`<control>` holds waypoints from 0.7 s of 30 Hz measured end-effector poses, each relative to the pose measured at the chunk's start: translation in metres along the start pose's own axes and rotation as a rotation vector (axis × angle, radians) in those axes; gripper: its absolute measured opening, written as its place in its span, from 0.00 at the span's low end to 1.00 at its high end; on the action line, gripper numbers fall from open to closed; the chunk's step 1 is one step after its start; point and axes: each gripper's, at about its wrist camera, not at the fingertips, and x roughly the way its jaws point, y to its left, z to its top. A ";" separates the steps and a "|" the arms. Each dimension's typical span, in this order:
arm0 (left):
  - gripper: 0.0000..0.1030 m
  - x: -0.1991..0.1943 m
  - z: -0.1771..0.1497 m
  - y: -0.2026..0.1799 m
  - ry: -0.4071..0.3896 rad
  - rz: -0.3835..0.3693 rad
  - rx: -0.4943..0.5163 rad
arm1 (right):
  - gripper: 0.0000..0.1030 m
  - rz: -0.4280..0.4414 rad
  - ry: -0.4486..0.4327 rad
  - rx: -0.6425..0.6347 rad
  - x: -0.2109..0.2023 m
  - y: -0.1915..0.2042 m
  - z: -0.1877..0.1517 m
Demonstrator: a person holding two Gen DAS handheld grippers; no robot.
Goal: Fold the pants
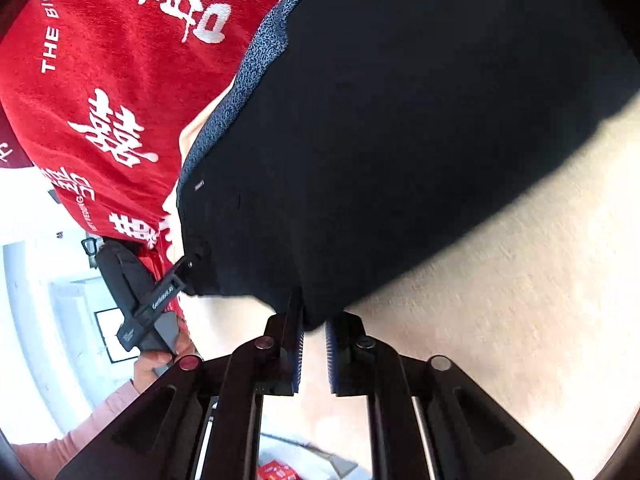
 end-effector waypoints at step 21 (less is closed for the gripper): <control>1.00 -0.012 0.052 -0.144 -0.028 -0.125 0.023 | 0.19 -0.360 -0.254 -0.226 -0.104 0.027 0.100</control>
